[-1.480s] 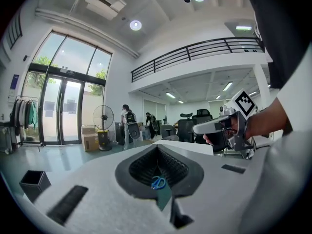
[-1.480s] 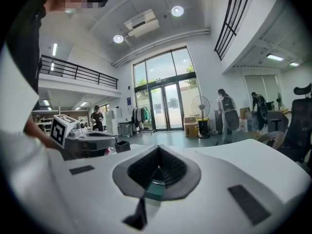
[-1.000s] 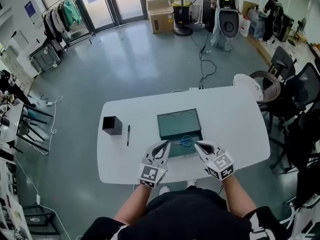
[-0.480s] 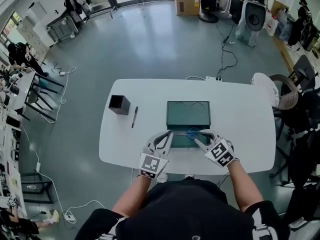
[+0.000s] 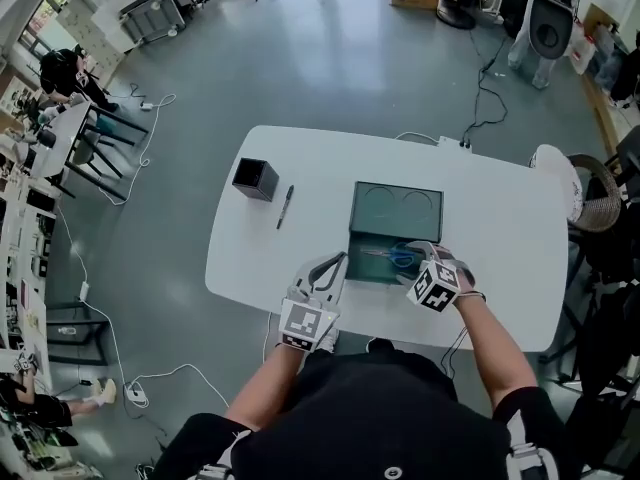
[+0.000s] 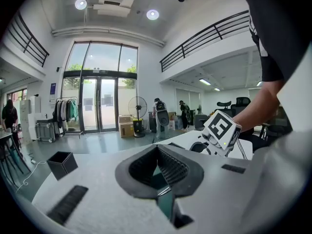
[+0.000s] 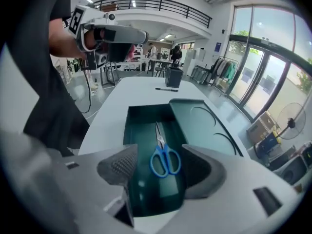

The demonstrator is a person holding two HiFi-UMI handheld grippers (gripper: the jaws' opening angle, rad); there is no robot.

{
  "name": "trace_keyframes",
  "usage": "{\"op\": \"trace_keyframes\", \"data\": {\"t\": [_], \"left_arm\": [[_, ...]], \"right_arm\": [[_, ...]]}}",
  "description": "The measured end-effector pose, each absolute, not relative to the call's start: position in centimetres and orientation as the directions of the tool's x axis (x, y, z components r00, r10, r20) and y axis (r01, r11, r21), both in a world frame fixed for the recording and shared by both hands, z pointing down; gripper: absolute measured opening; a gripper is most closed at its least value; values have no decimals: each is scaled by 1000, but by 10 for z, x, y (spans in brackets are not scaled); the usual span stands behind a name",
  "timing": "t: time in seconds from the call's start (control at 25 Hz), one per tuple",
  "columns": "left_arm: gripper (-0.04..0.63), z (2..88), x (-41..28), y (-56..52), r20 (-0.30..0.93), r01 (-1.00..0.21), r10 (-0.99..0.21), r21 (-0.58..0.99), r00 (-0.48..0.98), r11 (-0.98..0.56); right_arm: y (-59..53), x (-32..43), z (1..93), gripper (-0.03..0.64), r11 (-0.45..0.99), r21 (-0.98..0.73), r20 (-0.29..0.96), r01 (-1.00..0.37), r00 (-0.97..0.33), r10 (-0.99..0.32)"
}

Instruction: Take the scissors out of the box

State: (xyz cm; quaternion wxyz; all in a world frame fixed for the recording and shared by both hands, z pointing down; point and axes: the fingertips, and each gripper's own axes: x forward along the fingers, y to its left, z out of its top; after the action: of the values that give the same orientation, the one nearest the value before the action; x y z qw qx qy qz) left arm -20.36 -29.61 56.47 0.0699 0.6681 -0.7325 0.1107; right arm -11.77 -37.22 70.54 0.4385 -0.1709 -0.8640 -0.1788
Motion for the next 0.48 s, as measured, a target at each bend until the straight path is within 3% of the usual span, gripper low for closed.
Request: {"op": "trace_keyframes", "data": {"t": [0.48], "left_arm": [[12,581,-226,-277,279,-984,-944,-50,-176,169]], "right_arm": [[-380,-117,761,259,809,126,914,574,-383,130]]}}
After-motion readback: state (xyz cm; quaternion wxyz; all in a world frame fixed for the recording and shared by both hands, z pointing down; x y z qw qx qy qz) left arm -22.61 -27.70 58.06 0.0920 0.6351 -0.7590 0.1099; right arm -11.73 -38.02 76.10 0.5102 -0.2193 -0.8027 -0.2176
